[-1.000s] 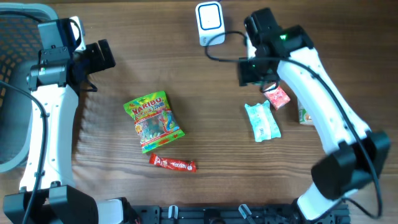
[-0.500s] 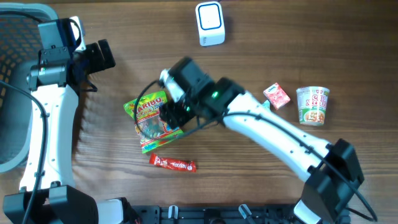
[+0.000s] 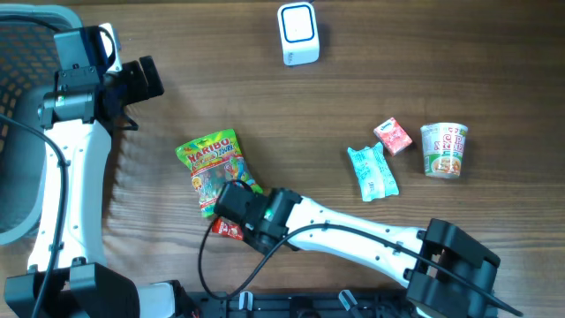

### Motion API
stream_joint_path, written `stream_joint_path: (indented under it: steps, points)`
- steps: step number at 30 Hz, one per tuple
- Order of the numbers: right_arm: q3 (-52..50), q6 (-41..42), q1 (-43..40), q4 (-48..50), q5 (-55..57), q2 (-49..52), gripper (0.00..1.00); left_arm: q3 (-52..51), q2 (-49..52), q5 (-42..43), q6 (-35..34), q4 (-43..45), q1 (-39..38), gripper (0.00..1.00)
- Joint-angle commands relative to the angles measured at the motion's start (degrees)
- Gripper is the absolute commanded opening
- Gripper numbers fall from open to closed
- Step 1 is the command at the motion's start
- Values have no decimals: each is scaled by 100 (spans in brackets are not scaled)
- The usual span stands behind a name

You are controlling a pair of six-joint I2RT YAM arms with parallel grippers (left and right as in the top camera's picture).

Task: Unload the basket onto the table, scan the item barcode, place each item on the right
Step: 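Reach the right gripper to the red Nescafe stick below the Haribo bag, then lower and close the right gripper on the Nescafe stick end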

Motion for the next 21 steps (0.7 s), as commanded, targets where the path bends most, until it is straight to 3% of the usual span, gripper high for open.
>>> stream_joint_path:
  steps: [1, 4, 8, 21]
  points:
    - [-195, -33, -13, 140, 258, 50, 39, 44, -52, 48, 90, 13, 48, 100]
    - [-195, -35, -13, 291, 258, 50, 32, 44, -52, 48, 90, 13, 48, 100]
    - [-195, -503, -13, 341, -13, 50, 33, 44, -52, 48, 90, 13, 48, 100]
    - [-944, -804, -13, 966, -114, 50, 31, 44, -52, 46, 90, 13, 48, 100]
